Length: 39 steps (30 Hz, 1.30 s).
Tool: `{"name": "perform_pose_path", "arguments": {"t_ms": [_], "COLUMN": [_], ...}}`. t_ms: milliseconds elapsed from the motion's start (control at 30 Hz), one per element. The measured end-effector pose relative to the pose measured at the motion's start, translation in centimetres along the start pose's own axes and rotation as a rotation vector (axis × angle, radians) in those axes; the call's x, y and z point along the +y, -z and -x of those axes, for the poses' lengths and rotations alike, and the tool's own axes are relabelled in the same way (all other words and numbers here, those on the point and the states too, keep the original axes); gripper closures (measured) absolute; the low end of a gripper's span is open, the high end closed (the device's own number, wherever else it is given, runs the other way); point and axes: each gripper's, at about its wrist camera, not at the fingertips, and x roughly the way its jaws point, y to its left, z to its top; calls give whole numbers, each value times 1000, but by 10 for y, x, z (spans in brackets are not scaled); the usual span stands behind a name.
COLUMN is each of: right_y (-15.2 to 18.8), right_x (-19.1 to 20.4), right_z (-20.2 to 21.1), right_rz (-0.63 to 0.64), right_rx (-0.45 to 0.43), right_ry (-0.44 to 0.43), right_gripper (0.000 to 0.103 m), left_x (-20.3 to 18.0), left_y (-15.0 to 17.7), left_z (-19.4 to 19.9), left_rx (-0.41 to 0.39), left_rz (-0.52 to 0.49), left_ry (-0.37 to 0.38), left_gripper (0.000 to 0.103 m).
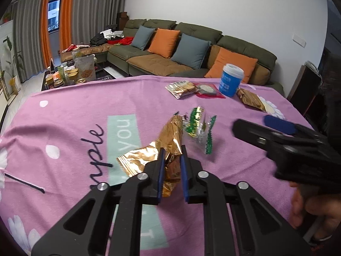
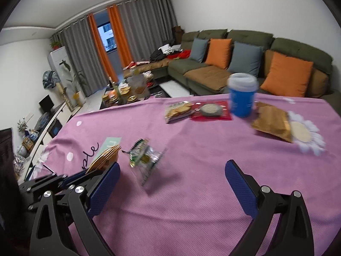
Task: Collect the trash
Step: 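Grasp the gold foil wrapper with the left tool while the right tool grasps a clear snack packet, then carry the gold wrapper and clear packet over to the bin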
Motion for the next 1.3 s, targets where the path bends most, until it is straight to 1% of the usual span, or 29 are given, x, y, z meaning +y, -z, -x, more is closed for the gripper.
{"name": "perform_pose_path", "arguments": {"t_ms": [67, 100, 167, 300, 400, 433, 467, 500, 533, 567, 733, 967, 1200, 1300], "right_y": [-5, -6, -8, -11, -11, -10, -9, -8, -8, -7, -5, 2, 19, 27], "right_x": [5, 8, 12, 21, 24, 25, 25, 25, 25, 26, 26, 39, 64, 72], "right_z": [-16, -24, -36, -57, -68, -71, -74, -75, -75, -75, -63, -23, 50, 80], "right_rz": [9, 8, 19, 31, 37, 34, 33, 31, 28, 27, 16, 54, 132, 146], "right_rx": [37, 56, 87, 136, 168, 179, 192, 196, 195, 193, 174, 111, -9, -51], "right_ry": [-21, -28, -34, -49, -53, -56, -60, -59, -60, -62, -75, -62, -36, -42], "right_gripper": [14, 15, 22, 27, 46, 49, 56, 59, 65, 67, 71, 73, 73, 73], "left_x": [7, 12, 20, 36, 42, 45, 46, 47, 49, 51, 52, 46, 33, 30], "left_y": [-1, -1, -2, -1, 0, -1, -1, -1, 0, 0, 4, 11, 25, 32], "left_z": [6, 10, 15, 22, 27, 30, 32, 34, 37, 39, 53, 85, 128, 148], "left_rx": [-14, -22, -32, -42, -50, -54, -58, -64, -67, -70, -90, -134, -180, -203], "left_rz": [17, 23, 41, 74, 86, 93, 95, 95, 101, 107, 111, 99, 80, 74], "left_ry": [-5, -10, -13, -18, -13, -8, -8, -14, -14, -15, -23, -34, -35, -37], "left_gripper": [97, 97, 97, 98, 98, 98, 98, 98, 98, 98, 98, 98, 98, 98]}}
